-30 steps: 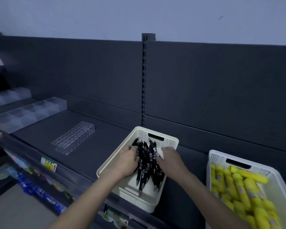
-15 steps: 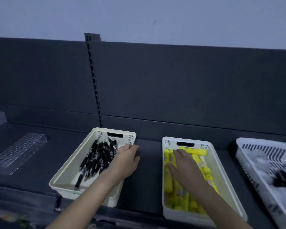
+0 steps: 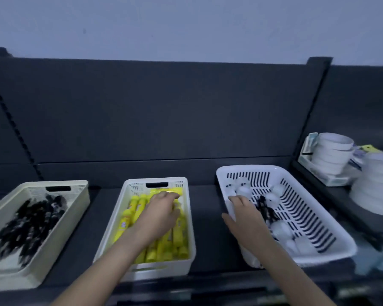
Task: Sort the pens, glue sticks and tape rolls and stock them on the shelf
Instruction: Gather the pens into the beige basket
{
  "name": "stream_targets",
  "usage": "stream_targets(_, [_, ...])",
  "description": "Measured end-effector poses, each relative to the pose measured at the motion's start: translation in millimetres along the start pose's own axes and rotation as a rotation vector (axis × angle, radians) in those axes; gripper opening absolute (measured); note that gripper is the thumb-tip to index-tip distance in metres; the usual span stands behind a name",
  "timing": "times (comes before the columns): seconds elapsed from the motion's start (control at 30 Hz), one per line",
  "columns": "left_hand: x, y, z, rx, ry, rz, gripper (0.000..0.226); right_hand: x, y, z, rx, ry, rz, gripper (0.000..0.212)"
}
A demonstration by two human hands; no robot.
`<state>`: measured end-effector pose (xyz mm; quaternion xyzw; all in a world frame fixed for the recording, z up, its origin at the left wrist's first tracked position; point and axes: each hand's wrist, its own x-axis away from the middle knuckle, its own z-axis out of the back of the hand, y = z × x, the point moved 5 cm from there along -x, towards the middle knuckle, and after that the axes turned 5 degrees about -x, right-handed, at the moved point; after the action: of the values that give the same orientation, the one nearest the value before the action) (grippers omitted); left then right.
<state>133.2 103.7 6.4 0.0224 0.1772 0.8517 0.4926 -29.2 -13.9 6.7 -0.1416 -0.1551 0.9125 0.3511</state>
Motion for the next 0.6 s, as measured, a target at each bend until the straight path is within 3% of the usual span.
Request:
stream_targets(0.2, [-23.4,108.1,-43.1,0.028,-0.032,-0.058,0.042,9.6,118.4,50.0,-0.098,-0.028,-0.124,0.046])
stream_targets(0.43, [-42.0,168.5,-80.9,-0.048,-0.300,-0.071,0.032,5.8,164.8,37.5,-0.128,-0.348,-0.111,0.045])
stream_targets(0.57, [-51.2,182.2,-96.0,-0.141,-0.471,-0.087,0.041,-9.4,161.9,14.6,-0.102,-0.468,-0.045,0.011])
stream_targets(0.6, [-53.0,183.8,-97.6,-0.171,-0.504,-0.098,0.046,-11.2,160.8,10.5,-0.085,-0.483,-0.038,0.010])
